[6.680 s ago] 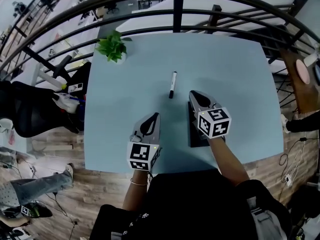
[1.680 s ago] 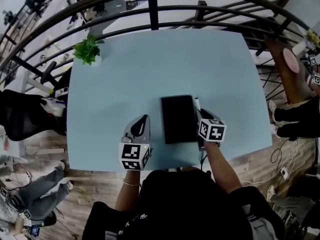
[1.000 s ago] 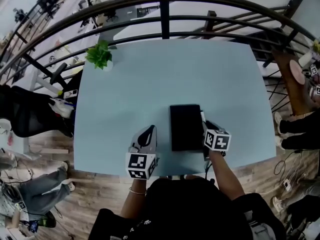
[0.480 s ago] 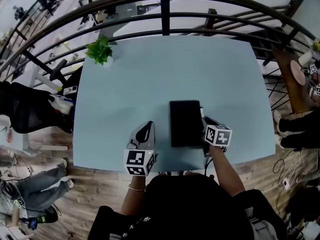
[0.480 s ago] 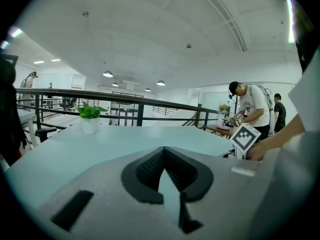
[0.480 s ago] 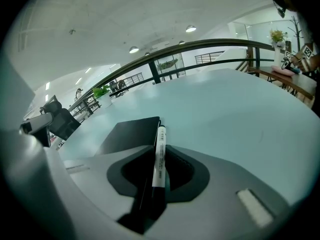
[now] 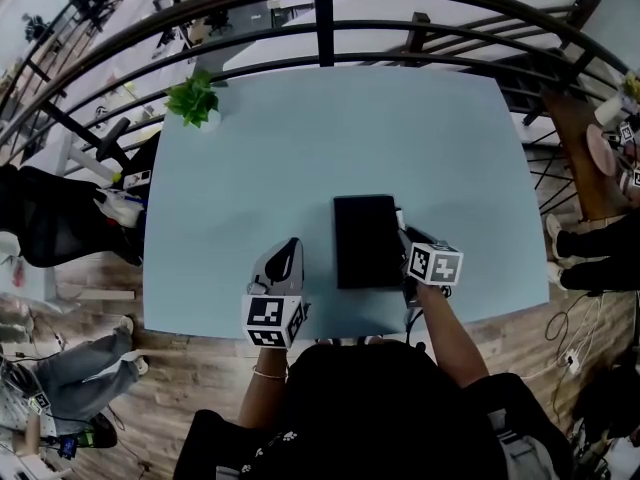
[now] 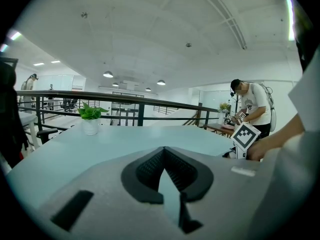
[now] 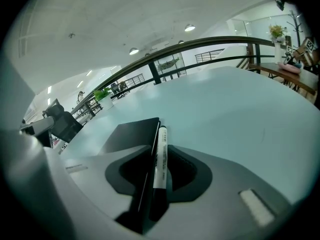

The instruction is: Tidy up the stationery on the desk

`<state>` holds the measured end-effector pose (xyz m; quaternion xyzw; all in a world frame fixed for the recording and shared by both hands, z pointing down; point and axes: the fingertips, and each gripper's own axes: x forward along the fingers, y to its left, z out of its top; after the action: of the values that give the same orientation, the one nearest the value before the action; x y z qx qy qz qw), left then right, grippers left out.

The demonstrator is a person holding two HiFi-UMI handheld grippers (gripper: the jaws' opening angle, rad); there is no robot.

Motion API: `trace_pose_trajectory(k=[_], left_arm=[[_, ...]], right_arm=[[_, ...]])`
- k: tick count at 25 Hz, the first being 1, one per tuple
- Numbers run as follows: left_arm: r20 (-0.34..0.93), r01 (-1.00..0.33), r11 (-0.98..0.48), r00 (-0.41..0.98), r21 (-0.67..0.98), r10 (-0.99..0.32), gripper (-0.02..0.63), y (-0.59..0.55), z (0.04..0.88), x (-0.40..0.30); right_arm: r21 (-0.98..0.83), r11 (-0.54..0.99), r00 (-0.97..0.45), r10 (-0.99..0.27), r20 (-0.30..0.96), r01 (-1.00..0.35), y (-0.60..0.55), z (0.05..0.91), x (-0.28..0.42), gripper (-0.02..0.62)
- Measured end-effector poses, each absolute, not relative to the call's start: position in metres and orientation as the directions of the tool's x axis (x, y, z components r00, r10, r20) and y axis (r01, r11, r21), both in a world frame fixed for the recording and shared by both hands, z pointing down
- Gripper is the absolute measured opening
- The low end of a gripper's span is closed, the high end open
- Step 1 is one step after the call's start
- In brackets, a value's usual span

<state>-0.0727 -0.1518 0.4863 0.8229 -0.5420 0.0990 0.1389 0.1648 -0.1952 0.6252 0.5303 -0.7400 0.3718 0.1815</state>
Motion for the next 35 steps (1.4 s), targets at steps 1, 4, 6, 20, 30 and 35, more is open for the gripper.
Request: trace_pose_trajectory(k=[1, 4, 6, 20, 30, 35], left_arm=[[0.314, -0.92, -0.374, 0.393, 0.12, -0.864, -0.006, -0.152, 0.486, -0.072], [0.317, -0.919, -0.376, 0.393, 0.115, -0.863, -0.006, -0.152, 0.486, -0.069], [0.317, -0.92, -0.376, 0.392, 0.114, -0.863, -0.006, -0.151, 0.486, -0.068], [0.316, -0.917, -0.386, 0.397, 0.101, -0.861, -0.006, -0.152, 0.482, -0.058], [0.298, -0.91, -0.406, 0.412, 0.084, -0.861, -0.006, -0.154, 0.469, -0.049], [0.286, -0.903, -0.422, 0.426, 0.08, -0.858, -0.006, -0.157, 0.461, -0.041]], right_arm=[[-0.361, 0.162, -0.374, -0.651, 0.661, -0.918, -0.196, 0.625, 0.165, 0.109], [-0.368, 0.164, -0.38, -0.652, 0.656, -0.915, -0.196, 0.624, 0.167, 0.114], [-0.373, 0.166, -0.385, -0.653, 0.652, -0.913, -0.196, 0.623, 0.169, 0.117], [-0.339, 0.183, -0.352, -0.76, 0.546, -0.923, -0.203, 0.586, 0.181, 0.057], [-0.355, 0.232, -0.378, -0.822, 0.426, -0.905, -0.204, 0.544, 0.18, 0.011], [-0.348, 0.281, -0.403, -0.844, 0.354, -0.894, -0.202, 0.514, 0.177, 0.011]])
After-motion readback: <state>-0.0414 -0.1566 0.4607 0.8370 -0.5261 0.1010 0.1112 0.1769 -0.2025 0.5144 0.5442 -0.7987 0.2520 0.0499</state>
